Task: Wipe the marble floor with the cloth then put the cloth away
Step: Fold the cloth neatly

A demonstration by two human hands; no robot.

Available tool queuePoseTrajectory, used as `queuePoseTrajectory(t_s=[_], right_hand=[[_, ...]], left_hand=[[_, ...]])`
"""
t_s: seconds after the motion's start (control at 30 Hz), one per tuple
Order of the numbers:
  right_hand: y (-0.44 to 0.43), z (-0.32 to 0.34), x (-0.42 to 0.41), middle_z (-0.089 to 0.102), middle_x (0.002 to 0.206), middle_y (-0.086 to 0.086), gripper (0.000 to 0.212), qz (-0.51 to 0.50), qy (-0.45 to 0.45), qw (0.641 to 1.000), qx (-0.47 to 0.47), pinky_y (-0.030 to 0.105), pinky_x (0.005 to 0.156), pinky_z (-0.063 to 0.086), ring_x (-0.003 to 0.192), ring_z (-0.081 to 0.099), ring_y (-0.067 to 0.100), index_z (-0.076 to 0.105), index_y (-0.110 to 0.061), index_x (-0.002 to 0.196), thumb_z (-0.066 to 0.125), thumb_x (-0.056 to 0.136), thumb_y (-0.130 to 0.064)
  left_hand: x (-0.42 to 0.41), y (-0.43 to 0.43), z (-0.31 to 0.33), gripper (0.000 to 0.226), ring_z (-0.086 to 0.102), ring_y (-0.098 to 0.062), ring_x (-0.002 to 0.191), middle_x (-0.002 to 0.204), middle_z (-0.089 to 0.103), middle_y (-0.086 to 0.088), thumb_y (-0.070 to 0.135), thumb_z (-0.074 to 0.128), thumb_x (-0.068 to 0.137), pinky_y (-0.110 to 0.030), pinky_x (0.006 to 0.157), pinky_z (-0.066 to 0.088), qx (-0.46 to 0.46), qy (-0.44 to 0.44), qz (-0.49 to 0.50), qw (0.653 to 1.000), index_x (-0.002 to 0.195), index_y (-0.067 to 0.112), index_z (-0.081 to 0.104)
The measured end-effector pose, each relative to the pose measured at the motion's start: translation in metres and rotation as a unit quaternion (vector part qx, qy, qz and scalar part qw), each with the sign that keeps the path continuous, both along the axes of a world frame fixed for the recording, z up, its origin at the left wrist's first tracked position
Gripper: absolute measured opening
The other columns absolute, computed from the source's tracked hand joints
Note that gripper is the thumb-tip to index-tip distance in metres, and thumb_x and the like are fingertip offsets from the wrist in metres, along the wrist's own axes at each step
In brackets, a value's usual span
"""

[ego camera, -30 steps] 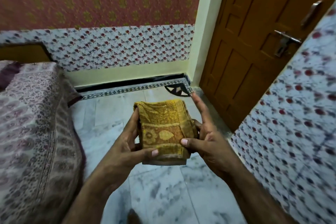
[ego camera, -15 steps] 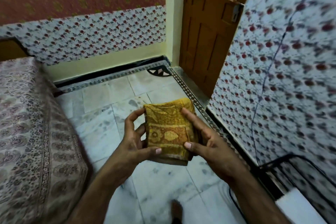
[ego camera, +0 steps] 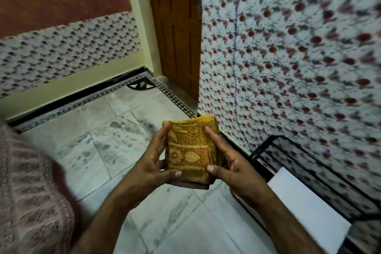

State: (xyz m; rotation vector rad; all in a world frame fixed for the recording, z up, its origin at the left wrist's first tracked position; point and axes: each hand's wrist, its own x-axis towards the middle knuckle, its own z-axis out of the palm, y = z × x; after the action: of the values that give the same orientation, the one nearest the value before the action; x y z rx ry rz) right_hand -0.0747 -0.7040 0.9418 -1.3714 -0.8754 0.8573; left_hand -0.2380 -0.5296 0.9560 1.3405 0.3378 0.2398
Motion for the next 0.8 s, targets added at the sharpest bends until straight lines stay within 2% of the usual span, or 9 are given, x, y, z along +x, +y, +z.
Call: queuePoseTrajectory(t_s=[0.17,0.33,0.53,0.67,0.8], right_hand=[[-0.073,-0.010,0.047,0.030,0.168,-0.013,0.080,-0.069,-0.019,0.997,-0.013,0.051,0.123,0.037,0.152,0.035,0.009,0.037,-0.053,0.153,0.061,0.091,-0.007],[-0.157,-0.028,0.099,0.026,0.168,-0.021,0.083,-0.140,-0.039,0.989,-0.041,0.055,0.125,0.031,0.155,0.027,0.008,0.029,-0.056,0.155,0.062,0.094,-0.011],[-0.251,-0.058,0.147,0.018,0.169,-0.023,0.087,-0.235,-0.043,0.967,-0.084,0.051,0.129,0.023,0.156,0.017,0.000,0.024,-0.059,0.155,0.059,0.096,-0.006],[-0.302,-0.089,0.169,0.014,0.170,-0.023,0.095,-0.299,-0.026,0.946,-0.122,0.048,0.129,0.025,0.156,0.016,0.001,0.022,-0.060,0.155,0.052,0.099,0.011],[-0.338,-0.128,0.183,0.015,0.170,-0.023,0.100,-0.363,0.010,0.922,-0.132,0.052,0.127,0.027,0.158,0.017,0.006,0.024,-0.063,0.153,0.045,0.098,0.017]], left_hand=[[0.070,-0.055,-0.005,0.104,0.061,-0.027,0.129,0.159,0.039,0.019,-0.017,0.069,0.083,-0.043,0.089,0.059,0.009,0.003,-0.057,0.998,0.153,0.049,0.028],[0.153,-0.120,-0.017,0.105,0.062,-0.028,0.128,0.161,0.035,0.018,-0.017,0.068,0.084,-0.047,0.092,0.059,0.029,0.023,-0.133,0.990,0.155,0.047,0.025],[0.245,-0.200,-0.047,0.105,0.065,-0.026,0.125,0.162,0.034,0.016,-0.019,0.067,0.084,-0.048,0.092,0.059,0.046,0.050,-0.215,0.974,0.156,0.045,0.025],[0.297,-0.249,-0.076,0.105,0.067,-0.021,0.122,0.158,0.036,0.017,-0.021,0.064,0.086,-0.038,0.088,0.060,0.059,0.080,-0.281,0.955,0.156,0.044,0.021],[0.339,-0.288,-0.114,0.104,0.062,-0.005,0.125,0.159,0.033,0.019,-0.020,0.062,0.087,-0.030,0.090,0.058,0.081,0.101,-0.334,0.934,0.157,0.043,0.019]])
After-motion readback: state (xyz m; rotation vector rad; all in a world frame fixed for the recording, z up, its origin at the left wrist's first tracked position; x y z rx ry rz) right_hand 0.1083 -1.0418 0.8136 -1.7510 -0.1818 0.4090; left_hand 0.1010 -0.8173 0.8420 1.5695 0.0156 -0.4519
